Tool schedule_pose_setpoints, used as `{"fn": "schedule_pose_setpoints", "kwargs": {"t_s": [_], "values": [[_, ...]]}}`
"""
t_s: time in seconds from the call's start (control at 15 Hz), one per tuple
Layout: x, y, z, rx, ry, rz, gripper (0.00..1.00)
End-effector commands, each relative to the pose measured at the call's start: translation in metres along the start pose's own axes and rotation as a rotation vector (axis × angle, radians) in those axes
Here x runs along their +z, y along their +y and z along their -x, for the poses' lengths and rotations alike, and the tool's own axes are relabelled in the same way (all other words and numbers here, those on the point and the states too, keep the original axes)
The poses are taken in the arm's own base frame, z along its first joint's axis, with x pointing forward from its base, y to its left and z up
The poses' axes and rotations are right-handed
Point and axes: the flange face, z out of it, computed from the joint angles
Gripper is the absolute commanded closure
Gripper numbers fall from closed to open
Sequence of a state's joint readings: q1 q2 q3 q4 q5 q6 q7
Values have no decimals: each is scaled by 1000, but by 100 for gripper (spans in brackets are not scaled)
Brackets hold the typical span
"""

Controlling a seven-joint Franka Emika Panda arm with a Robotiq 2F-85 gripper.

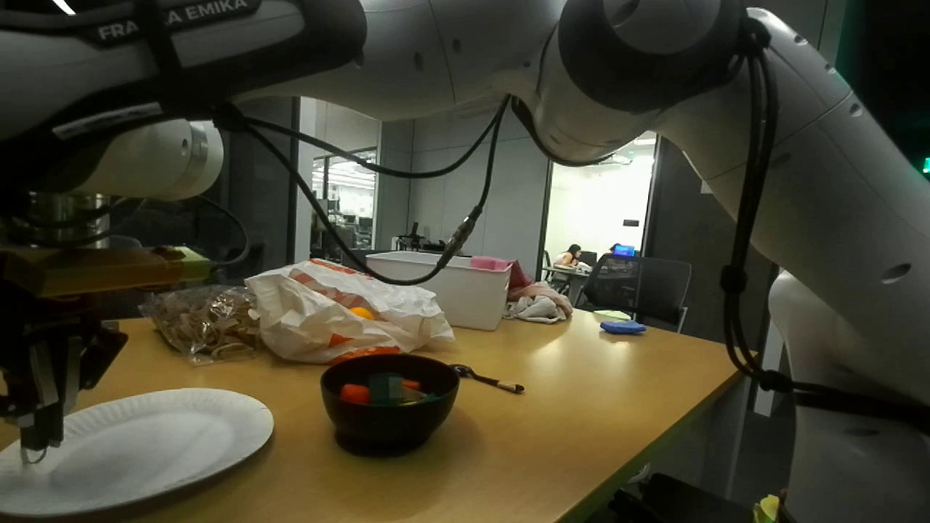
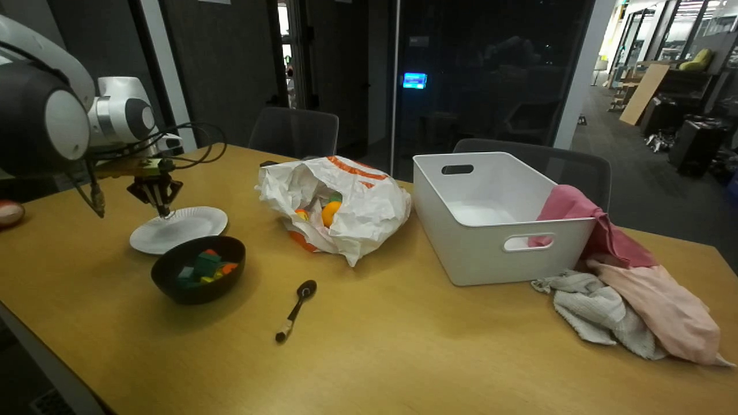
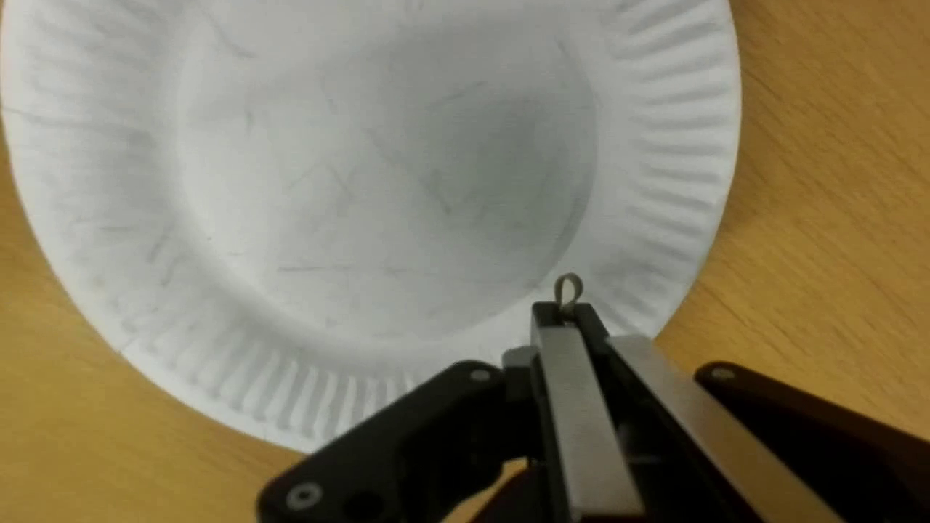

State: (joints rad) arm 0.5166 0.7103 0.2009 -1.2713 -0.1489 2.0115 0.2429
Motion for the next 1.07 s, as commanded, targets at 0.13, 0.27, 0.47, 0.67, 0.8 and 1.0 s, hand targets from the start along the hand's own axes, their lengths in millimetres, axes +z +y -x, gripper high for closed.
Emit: {"fn": "schedule_pose_setpoints", "kwargs": {"t_s": [0.13, 0.27, 0.47, 0.67, 0.8, 1.0], "values": [[-71, 34, 11, 153, 100, 102, 90], [-94, 59, 19, 259, 121, 122, 91], [-119, 98, 39, 417, 132, 157, 90], [-134, 133, 69, 566, 106, 189, 92], [-142, 145, 93, 637, 64, 193, 92], [-147, 157, 131, 726, 15, 207, 90]]}}
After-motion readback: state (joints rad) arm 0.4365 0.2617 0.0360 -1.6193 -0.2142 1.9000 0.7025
